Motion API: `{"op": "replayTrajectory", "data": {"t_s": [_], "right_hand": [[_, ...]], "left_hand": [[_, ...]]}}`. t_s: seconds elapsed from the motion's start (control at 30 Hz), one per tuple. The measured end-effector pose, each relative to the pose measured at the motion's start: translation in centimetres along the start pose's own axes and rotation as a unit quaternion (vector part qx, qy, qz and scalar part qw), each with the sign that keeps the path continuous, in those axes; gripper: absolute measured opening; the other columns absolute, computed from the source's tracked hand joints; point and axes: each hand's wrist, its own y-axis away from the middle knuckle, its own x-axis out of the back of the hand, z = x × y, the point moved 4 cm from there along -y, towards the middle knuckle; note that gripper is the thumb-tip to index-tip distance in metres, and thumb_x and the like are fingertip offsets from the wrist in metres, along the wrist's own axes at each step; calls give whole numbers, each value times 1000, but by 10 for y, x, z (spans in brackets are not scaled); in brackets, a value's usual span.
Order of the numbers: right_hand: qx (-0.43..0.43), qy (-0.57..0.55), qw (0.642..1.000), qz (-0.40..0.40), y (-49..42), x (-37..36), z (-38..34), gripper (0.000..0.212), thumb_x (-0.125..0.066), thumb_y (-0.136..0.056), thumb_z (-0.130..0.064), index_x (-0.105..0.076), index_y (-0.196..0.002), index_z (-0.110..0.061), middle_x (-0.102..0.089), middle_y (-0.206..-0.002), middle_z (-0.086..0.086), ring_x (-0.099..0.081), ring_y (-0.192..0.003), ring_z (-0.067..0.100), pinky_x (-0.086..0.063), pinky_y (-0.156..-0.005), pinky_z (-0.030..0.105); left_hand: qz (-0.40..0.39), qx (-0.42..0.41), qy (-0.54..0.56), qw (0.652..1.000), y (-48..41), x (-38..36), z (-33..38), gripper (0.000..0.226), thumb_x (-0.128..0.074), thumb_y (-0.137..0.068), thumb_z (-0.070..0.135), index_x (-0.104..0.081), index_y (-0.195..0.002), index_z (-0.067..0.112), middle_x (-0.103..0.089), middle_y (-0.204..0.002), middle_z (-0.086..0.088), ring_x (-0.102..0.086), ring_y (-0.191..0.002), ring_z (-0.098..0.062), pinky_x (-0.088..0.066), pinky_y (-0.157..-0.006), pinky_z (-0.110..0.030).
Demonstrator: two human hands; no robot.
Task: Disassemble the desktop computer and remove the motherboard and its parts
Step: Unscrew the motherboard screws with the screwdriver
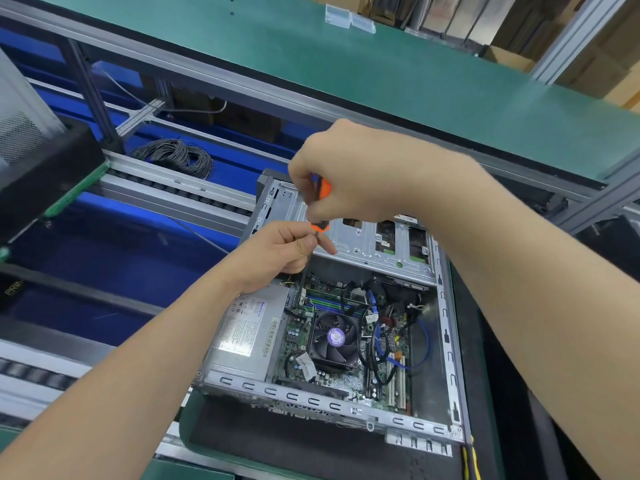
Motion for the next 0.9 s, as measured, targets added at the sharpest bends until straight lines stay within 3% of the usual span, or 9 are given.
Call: {"op": "replayTrajectory", "data": {"t_s": [0.13, 0.27, 0.37, 0.43, 0.5, 0.57, 0.67, 0.77, 0.9], "right_hand": [[42, -40, 998, -39, 7, -1, 0, 32, -57, -70, 3, -70, -75, -26, -67, -70, -12, -55, -62, -4, -32, -49, 16], [34, -40, 998, -45, 4, -4, 1, 28, -59, -74, -2, -66, -83, -28, -65, -77, -12, -59, -75, 9, -41, -58, 25], [11, 8, 1000, -12, 3, -4, 2, 14, -70, -83, -38, -61, -84, -27, -56, -79, -11, -55, -78, 19, -46, -63, 32], [-90, 55, 992, 65, 4, -6, 5, 52, -61, -82, -73, -44, -70, -25, -42, -73, -3, -43, -61, 20, -32, -51, 31], [-185, 50, 973, 127, 5, -5, 3, 69, -48, -84, -85, -29, -66, -22, -29, -71, -1, -28, -54, 18, -17, -49, 30], [-209, 0, 968, 136, 3, -10, 4, 65, -52, -91, -76, -25, -67, -21, -28, -71, 0, -29, -55, 18, -17, -49, 29], [-111, -28, 988, 104, -4, -13, 7, 45, -69, -92, -42, -37, -67, -22, -44, -75, 0, -49, -65, 25, -32, -52, 30], [-31, -83, 992, 89, 3, -7, 14, 19, -77, -76, -26, -60, -83, -29, -57, -79, -16, -54, -72, 2, -43, -60, 27], [-83, -367, 916, 140, 11, -42, 28, 24, -79, -72, -19, -66, -91, -24, -71, -83, -5, -67, -74, 18, -55, -68, 38]], "left_hand": [[-4, 0, -11, 1000, 0, -1, -1, 39, -62, -99, 50, -76, -112, 16, -28, -57, 3, -21, -54, -19, -18, -56, -35], [-12, -1, -12, 1000, 0, -2, 1, 34, -63, -98, 48, -74, -97, 16, -31, -57, 3, -21, -53, -19, -15, -56, -39], [-7, -5, -7, 1000, 0, -2, 1, 27, -60, -101, 41, -73, -93, 19, -32, -57, 5, -22, -52, -16, -18, -55, -32], [4, 1, -8, 1000, -1, -1, 0, 26, -58, -101, 40, -74, -91, 21, -31, -57, -3, -23, -52, -15, -19, -55, -30], [1, 1, -11, 1000, -1, -1, 0, 28, -61, -100, 44, -73, -92, 20, -31, -57, -5, -24, -52, -16, -18, -56, -34], [-5, 1, -11, 1000, -1, -2, 1, 32, -64, -98, 50, -73, -94, 20, -33, -56, 4, -23, -52, -16, -16, -56, -36], [2, 1, -1, 1000, -1, -1, 1, 35, -65, -97, 51, -74, -99, 17, -33, -56, 7, -22, -51, -16, -17, -55, -35], [21, -10, 5, 1000, -1, 1, 1, 29, -62, -100, 42, -75, -99, 17, -32, -56, 7, -22, -50, -15, -18, -54, -31], [27, -15, 10, 999, -1, -1, 4, 28, -60, -102, 41, -74, -95, 18, -31, -56, 7, -20, -50, -14, -17, -53, -30]]}}
